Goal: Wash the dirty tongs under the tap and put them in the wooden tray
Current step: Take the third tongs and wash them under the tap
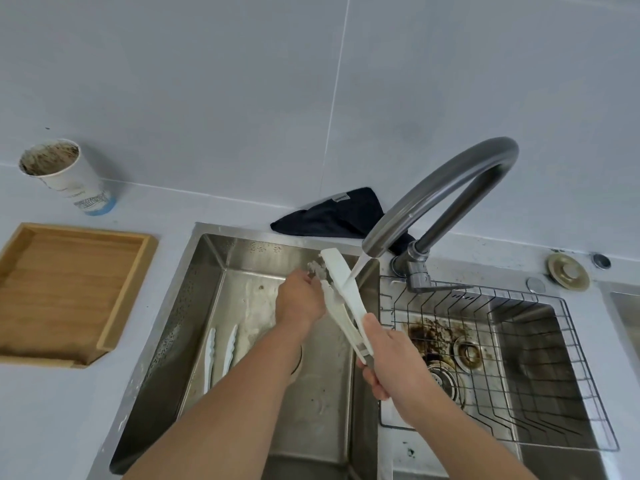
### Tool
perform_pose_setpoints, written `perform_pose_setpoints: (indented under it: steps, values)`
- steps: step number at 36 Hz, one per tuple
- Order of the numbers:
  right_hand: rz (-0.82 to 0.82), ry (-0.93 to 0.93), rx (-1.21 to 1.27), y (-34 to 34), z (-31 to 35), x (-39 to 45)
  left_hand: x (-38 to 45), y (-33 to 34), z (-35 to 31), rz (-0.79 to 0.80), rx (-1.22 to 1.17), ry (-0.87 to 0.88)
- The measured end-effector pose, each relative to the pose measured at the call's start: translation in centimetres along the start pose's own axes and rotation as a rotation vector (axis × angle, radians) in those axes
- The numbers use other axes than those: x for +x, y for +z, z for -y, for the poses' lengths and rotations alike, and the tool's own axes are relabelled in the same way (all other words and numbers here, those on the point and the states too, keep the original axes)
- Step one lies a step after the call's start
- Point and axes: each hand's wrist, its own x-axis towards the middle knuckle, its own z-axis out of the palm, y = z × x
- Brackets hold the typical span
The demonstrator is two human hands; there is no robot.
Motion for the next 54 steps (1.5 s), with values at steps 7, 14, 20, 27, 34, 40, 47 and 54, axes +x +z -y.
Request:
perform_pose_setpoints:
  steps: [7,14,20,27,34,40,47,54]
  values:
    - [-0.029,0.036,0.121,-0.8,-0.7,-0.2,-3.3,0.2,-0.6,0.14,-0.22,-0.033]
    - [-0.088,-0.015,0.021,0.6,-0.7,0.1,-6.6,3.6,1.3,0.133,-0.126,0.084]
    - [-0.049,-0.091,-0.077,1.1,-1.1,-0.3,-5.6,2.7,1.2,0.0,-0.036,0.066]
    - [-0.021,-0.086,-0.006,-0.2,-0.4,-0.3,-3.8,1.4,-1.5,0.011,-0.019,0.102]
    - [0.073,0.0,0.088,-2.1,-1.2,-1.5,-1.1,0.4,-1.4,-0.007,0.006,0.047]
    - [0.066,0.058,0.158,-3.1,-1.3,-0.7,-2.5,0.1,-1.4,0.098,-0.325,-0.029]
    - [0.036,0.036,0.142,-1.9,-0.2,0.1,-6.0,1.0,-1.8,0.306,-0.525,-0.099]
    - [0.036,-0.021,0.046,0.2,-0.2,-0.5,-4.4,1.1,-0.9,0.112,-0.383,-0.098]
